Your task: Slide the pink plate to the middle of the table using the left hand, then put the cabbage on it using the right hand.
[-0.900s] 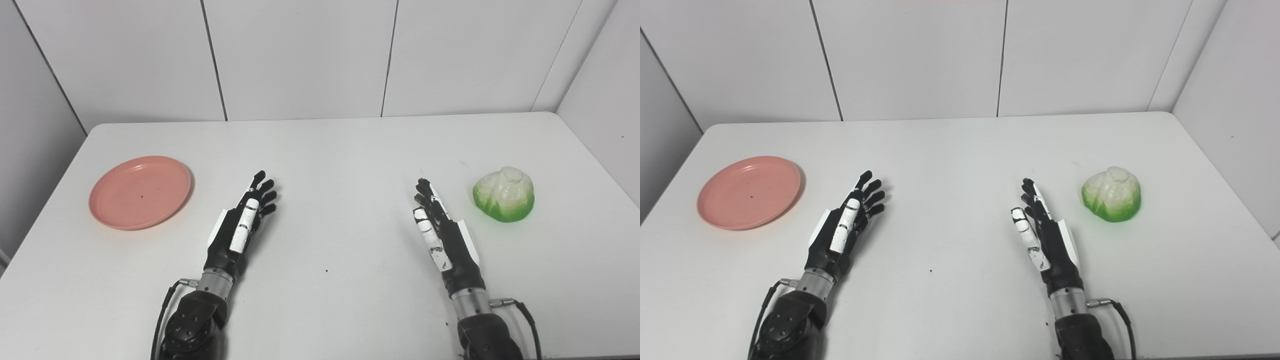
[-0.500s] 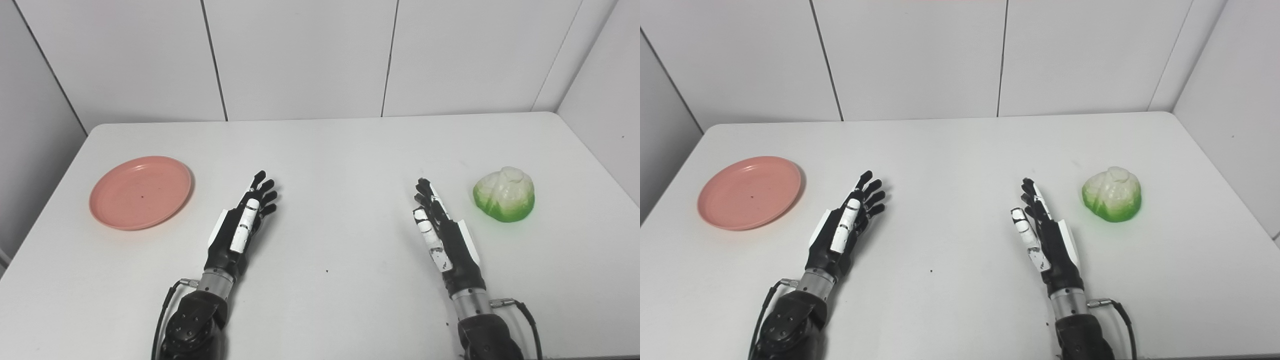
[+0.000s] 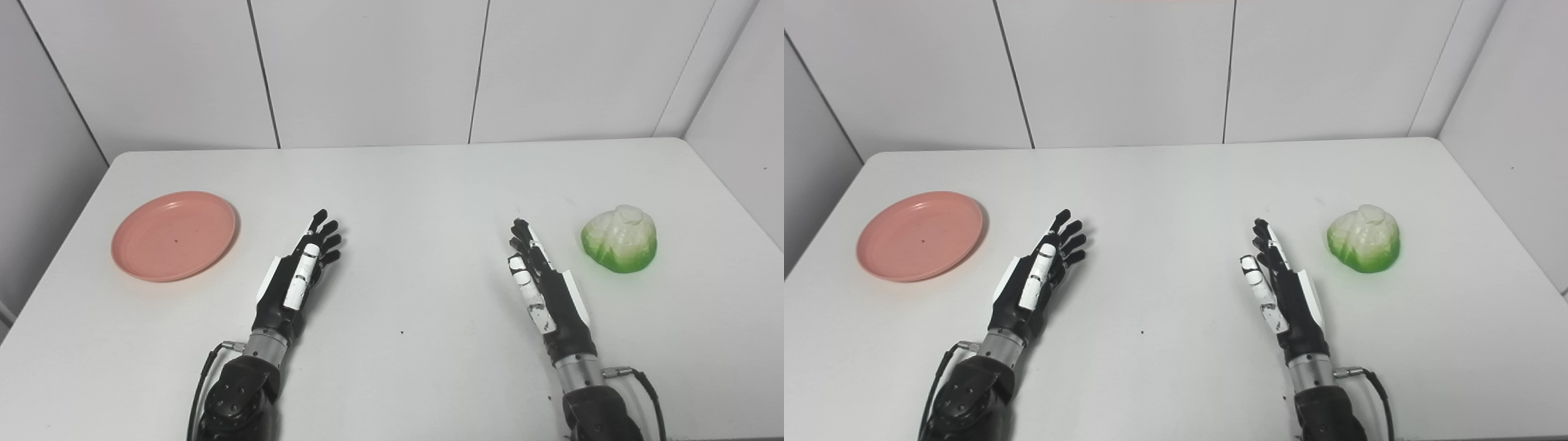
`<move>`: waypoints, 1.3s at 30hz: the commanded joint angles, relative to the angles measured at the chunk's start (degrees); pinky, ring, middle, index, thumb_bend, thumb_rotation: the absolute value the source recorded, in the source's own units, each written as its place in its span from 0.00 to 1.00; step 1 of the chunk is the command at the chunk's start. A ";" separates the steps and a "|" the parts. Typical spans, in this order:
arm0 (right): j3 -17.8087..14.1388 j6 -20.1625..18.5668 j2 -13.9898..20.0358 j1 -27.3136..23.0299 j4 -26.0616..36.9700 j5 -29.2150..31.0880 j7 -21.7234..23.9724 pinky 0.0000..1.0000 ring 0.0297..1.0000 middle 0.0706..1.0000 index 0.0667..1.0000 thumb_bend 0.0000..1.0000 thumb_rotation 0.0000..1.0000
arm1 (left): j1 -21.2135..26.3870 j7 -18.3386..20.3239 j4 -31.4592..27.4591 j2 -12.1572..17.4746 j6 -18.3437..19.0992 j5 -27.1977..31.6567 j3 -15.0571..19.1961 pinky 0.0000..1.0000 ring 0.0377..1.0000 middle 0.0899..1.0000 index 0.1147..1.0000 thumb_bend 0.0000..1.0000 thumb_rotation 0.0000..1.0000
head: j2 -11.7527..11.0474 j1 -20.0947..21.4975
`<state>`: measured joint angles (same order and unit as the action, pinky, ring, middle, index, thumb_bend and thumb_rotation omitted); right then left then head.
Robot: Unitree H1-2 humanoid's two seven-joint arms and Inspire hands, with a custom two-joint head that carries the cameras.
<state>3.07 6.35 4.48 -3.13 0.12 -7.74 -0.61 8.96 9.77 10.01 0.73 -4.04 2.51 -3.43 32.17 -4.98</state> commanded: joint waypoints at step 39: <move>-3.02 8.41 5.23 -1.24 -10.32 6.72 4.31 0.99 0.97 0.98 0.98 0.32 1.00 | -1.43 -4.78 8.92 -5.30 -2.29 -4.96 -2.59 0.92 0.94 0.95 0.96 0.46 1.00 | -5.67 -15.04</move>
<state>0.02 13.09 10.27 -7.37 -7.21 -0.72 4.01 12.22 4.88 15.15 -5.14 -5.79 -3.27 -6.07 26.46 -19.95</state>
